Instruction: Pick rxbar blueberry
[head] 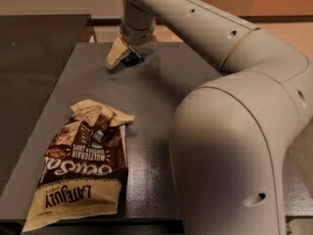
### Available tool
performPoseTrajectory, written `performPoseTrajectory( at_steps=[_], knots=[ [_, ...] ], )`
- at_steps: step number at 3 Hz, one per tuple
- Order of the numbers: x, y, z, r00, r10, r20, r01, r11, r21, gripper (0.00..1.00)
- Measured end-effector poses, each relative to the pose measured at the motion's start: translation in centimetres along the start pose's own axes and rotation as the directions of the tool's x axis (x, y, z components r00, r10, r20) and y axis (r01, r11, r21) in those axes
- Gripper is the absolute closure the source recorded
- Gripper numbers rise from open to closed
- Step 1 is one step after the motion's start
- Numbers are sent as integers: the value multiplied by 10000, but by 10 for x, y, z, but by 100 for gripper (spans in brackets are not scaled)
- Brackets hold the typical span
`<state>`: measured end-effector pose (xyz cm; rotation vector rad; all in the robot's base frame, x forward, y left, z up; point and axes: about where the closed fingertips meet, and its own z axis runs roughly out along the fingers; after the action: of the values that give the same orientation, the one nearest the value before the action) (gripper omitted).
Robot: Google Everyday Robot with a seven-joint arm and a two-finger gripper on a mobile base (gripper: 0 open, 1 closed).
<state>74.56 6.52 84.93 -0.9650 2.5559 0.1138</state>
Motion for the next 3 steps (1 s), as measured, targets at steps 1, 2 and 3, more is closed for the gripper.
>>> performPoseTrajectory(
  at_steps=[1, 2, 3],
  knots=[
    [-4, 0, 5, 9996, 104, 265, -104, 9999, 6, 0],
    [-6, 1, 14, 9995, 158, 269, -154, 9998, -150, 0],
    [-7, 0, 21, 9995, 268, 156, -263, 9993, -274, 0]
  ],
)
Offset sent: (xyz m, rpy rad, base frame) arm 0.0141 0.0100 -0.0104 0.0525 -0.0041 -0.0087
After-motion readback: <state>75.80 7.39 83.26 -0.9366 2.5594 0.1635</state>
